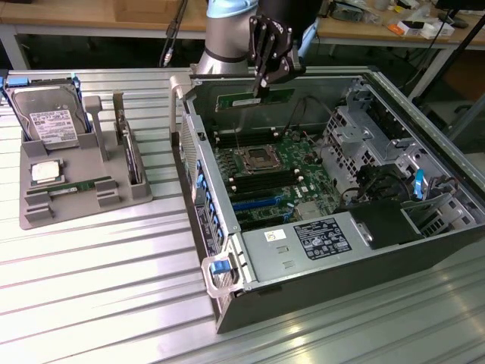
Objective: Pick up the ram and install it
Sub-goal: 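Pick up the ram and move it above insertion slot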
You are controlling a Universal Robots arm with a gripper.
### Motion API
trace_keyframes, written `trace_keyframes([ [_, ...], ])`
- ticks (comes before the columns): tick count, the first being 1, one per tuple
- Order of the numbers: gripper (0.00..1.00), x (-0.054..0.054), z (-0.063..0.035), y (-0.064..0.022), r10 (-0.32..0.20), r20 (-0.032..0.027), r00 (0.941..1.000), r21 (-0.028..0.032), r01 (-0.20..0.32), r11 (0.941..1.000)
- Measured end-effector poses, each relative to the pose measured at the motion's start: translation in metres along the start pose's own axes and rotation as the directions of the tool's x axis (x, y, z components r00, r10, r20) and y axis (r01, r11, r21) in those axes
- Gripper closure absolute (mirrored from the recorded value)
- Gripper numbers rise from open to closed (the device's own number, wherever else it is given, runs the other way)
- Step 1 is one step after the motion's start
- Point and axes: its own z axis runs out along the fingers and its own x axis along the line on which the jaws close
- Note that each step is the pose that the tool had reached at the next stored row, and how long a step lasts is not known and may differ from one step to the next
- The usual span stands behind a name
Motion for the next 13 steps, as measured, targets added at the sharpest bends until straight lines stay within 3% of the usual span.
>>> trace_keyframes([
  [13,0.88,0.002,-0.0009,-0.0253,0.0,-0.0027,1.0,-0.0002,0.0,1.0],
])
